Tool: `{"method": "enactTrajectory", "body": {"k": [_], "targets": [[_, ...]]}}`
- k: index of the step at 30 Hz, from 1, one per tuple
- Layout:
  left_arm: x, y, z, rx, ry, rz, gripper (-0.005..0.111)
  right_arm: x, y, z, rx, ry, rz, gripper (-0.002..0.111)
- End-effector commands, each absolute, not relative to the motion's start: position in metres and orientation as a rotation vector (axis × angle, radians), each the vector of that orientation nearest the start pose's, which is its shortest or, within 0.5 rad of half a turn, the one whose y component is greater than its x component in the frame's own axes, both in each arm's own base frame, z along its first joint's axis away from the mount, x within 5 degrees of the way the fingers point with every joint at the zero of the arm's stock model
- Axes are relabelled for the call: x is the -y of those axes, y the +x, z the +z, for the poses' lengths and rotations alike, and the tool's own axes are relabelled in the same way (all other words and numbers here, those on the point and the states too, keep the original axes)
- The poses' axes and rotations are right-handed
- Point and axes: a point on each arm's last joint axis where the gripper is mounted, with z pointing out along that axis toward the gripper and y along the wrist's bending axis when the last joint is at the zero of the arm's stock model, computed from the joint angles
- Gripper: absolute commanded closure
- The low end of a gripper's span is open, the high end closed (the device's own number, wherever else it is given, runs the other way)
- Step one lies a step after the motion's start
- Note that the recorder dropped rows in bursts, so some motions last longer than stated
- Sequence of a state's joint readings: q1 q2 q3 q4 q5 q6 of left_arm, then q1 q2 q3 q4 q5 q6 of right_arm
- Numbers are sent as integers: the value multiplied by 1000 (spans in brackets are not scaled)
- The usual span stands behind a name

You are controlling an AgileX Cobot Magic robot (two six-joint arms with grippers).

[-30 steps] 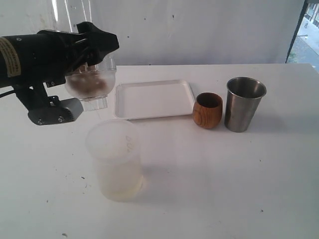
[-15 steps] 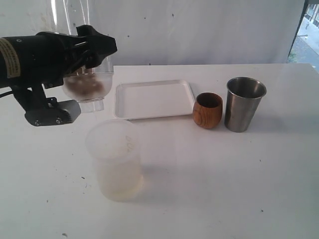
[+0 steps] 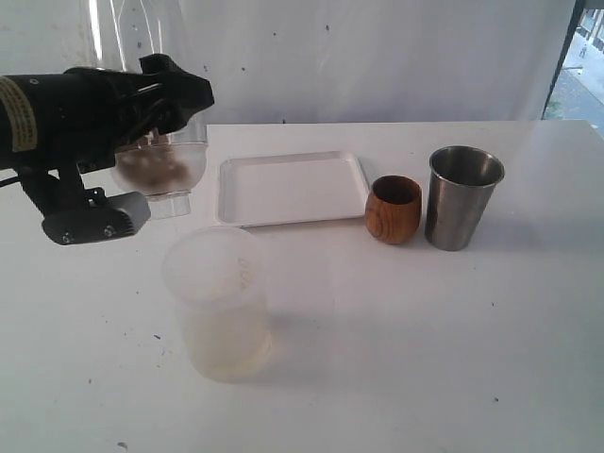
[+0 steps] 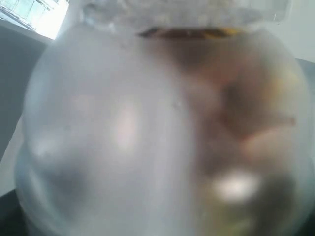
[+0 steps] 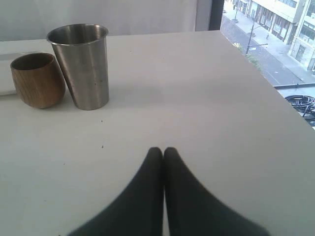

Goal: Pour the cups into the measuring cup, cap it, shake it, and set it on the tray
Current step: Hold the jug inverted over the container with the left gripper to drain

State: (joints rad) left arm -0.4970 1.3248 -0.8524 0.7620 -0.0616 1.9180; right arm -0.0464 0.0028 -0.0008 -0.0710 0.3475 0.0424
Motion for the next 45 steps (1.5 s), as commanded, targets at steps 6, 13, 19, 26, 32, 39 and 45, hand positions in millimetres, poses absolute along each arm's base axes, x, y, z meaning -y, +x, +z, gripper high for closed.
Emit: {"method": "enactTrajectory", "body": {"k": [6,13,19,26,32,39,45], "targets": [[145,256,309,55,2153,1352,107,5,53,182,-1825,24,-77,108],[147,256,310,65,2133,1354,107,5,53,182,-1825,24,-77,108],[158,249,311,114,2113,1329,107,5,53,182,-1825,24,-77,108],[160,248,308,108,2136,1314,107,5,53,182,-1825,24,-77,108],[160,248,308,110,2137,1315,107,5,53,182,-1825,24,-77,108],[161,247,309,150,2132,1333,107,5,53,182,-1825,24,-77,108],[161,247,309,187,2133,1351,107,5,53,182,-1825,24,-77,108]]}}
